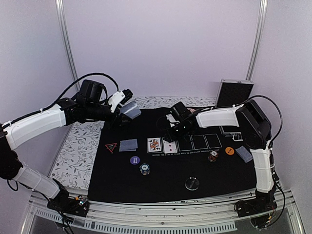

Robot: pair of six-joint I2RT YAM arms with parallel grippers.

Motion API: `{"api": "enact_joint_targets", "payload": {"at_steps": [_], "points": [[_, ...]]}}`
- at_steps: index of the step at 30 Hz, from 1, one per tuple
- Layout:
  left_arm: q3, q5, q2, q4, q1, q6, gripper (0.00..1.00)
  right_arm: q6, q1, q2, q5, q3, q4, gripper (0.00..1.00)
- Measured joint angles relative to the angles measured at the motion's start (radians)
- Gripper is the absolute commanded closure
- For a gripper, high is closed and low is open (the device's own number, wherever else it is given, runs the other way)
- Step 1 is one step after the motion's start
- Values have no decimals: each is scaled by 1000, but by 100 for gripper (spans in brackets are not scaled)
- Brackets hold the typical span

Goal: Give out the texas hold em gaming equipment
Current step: Adjust the poker card in the community card area.

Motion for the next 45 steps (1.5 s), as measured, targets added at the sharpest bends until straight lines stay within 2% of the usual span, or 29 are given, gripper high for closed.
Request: {"api": "enact_joint_targets", "payload": {"at_steps": [9,11,14,16,22,39,45], "points": [[1,0,0,0,0,0,48,28,0,-111,46,-62,-15,49],[1,0,0,0,0,0,48,39,5,-163,44,-114,-13,46],[1,0,0,0,0,0,48,40,28,-205,55,-164,-18,34],[1,1,0,0,0,0,48,33,64,-213,80,-182,-31,31],[2,4,0,0,0,0,48,12,138,-207,134,-206,-84,30],[2,13,0,0,0,0,48,8,142,-107,248,-149,-100,34],[2,14,0,0,0,0,48,-5,142,-104,255,-145,-95,33]]}}
